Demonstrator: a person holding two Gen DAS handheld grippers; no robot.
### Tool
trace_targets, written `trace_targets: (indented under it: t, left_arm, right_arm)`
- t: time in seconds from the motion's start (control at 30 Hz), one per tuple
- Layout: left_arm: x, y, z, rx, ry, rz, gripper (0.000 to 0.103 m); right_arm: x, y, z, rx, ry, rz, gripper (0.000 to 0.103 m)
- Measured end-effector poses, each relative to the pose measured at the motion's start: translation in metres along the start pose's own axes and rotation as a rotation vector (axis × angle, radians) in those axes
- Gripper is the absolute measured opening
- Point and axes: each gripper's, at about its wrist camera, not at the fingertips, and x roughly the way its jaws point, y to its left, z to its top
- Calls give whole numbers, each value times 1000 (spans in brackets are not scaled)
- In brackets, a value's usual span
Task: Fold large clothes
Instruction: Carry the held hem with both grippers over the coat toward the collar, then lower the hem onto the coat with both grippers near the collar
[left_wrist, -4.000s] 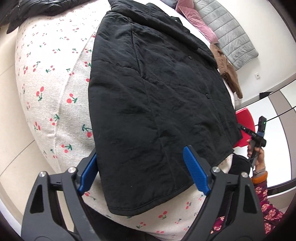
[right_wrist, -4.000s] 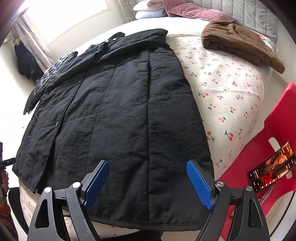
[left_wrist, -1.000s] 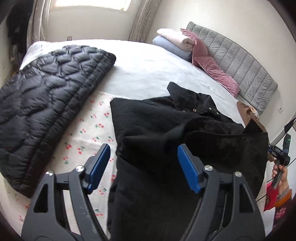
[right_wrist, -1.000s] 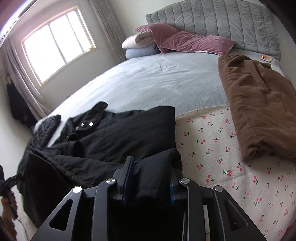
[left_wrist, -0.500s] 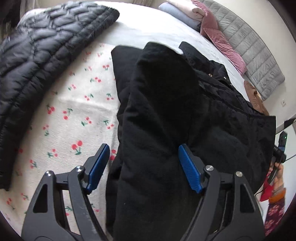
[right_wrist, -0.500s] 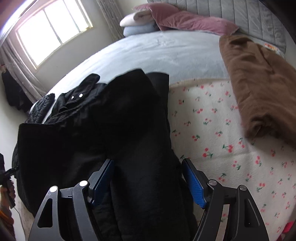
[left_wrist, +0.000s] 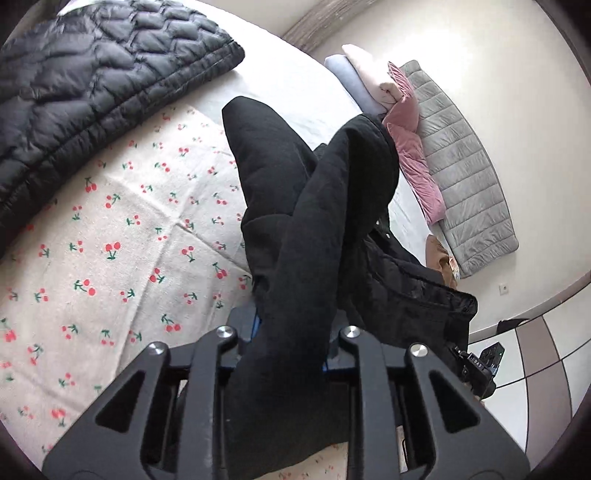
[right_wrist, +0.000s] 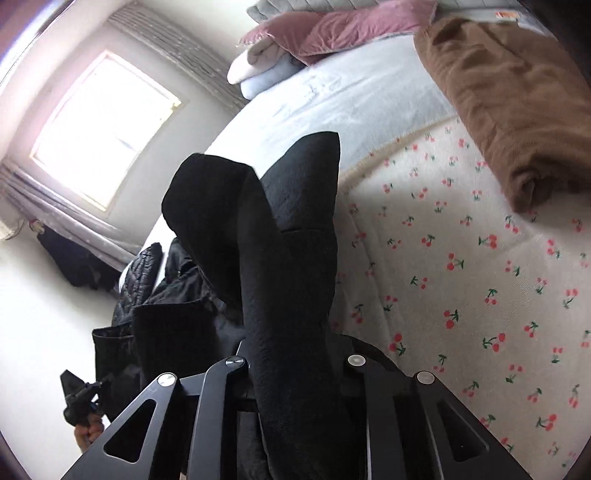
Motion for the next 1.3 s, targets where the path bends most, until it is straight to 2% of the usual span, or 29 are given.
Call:
trace_targets:
  t: [0.1,0.2,0.3,0.4,0.5,0.6,0.67,0.7,0.73,0.77,0.83,0.93,1.0,1.13,1.27,1.3]
  left_arm:
    - [-46,-30,-5,11,16,4,24]
    - [-93,-45,-18,42,16,-6,24]
    - [-136,-35,-46,42,35,-6,24]
    - [-157,-7,-78,12,66,0,25]
    - [-150,28,-119,-7,119,41,27]
    - [-123,64,-155,-13,188,155,34]
    - [-108,83,-170,22,195,274,48]
    - [-106,88,-173,33,189,299,53]
    - [-109,91,-174,32,175,289,58]
    - [-114,90,-173,35,159,276,58]
    - [-126,77,-169,113,117,288,58]
    - [-142,54,-159,275,28,308,68]
    - [-144,42,-154,352,-11,306,71]
    - [-122,26,-147,488,-16,315,71]
    - [-94,25,-142,563,17,369,71]
    - [-90,25,-143,568,26,385,69]
  right_arm:
    - [-38,28,-9,-41,-6,-24,19]
    - [-77,44,-28,-64,0,-49,19]
    - [-106,44,-53,-65,20,-32,19]
    - [-117,31,-84,-48,72,-23,19]
    - [-112,12,-114,-51,142,-55,22]
    - [-91,-9,-146,-47,206,-140,29]
    - [-81,-25,-155,-68,202,-218,41]
    - [-79,-30,-156,-74,195,-228,47]
    - [-81,-36,-157,-70,186,-231,59]
    - [-85,-39,-156,-63,178,-241,66]
    - [-96,-35,-152,-101,154,-244,67]
    - [-111,-14,-147,-221,85,-263,67]
    - [-115,1,-145,-297,50,-251,67]
    - [-93,29,-143,-459,52,-246,68]
    - [-57,43,-141,-561,79,-354,67]
    - [-49,43,-140,-573,79,-359,67]
